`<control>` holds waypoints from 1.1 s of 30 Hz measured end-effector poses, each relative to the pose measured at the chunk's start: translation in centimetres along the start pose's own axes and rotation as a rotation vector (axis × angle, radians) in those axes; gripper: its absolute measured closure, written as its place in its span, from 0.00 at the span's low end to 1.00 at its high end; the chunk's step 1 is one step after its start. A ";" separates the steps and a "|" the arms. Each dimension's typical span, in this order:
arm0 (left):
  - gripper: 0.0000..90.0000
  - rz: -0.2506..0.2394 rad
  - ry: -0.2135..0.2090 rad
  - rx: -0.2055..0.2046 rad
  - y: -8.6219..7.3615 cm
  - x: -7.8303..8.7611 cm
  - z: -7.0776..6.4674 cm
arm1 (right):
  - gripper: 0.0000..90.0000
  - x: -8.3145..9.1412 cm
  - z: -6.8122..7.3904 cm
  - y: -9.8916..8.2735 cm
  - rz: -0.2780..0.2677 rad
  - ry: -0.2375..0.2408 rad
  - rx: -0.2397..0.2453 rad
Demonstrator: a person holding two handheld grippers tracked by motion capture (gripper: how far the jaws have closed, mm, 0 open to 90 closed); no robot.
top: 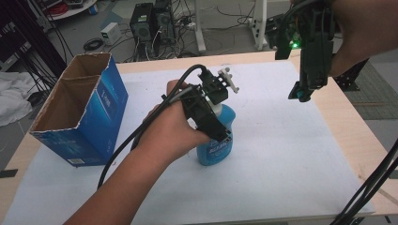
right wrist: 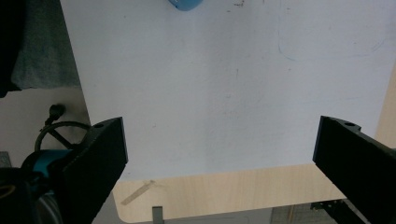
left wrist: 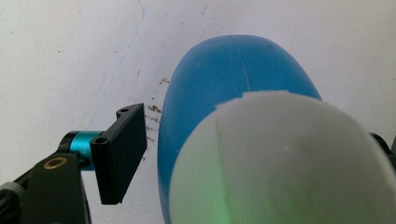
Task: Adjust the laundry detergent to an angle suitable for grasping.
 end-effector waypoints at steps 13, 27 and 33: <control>0.33 0.009 -0.012 -0.001 0.1 0.0 -0.2 | 0.02 0.1 0.0 -0.2 0.001 -0.002 -0.009; 0.42 0.005 -0.017 0.002 0.1 0.0 -0.3 | 0.02 0.0 0.0 -0.4 0.003 -0.002 -0.019; 0.43 0.007 -0.021 -0.001 0.1 0.0 -0.3 | 0.02 -0.1 0.1 -0.3 0.003 -0.001 -0.019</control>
Point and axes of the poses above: each handheld gripper's, and its own axes: x roughly backward along the jaws, y roughly out of its top, z roughly to its left, the point moved 2 cm from there along -x, roughly forward along the jaws, and after that the axes turned 1 degree about -y, right-handed, at the moved point
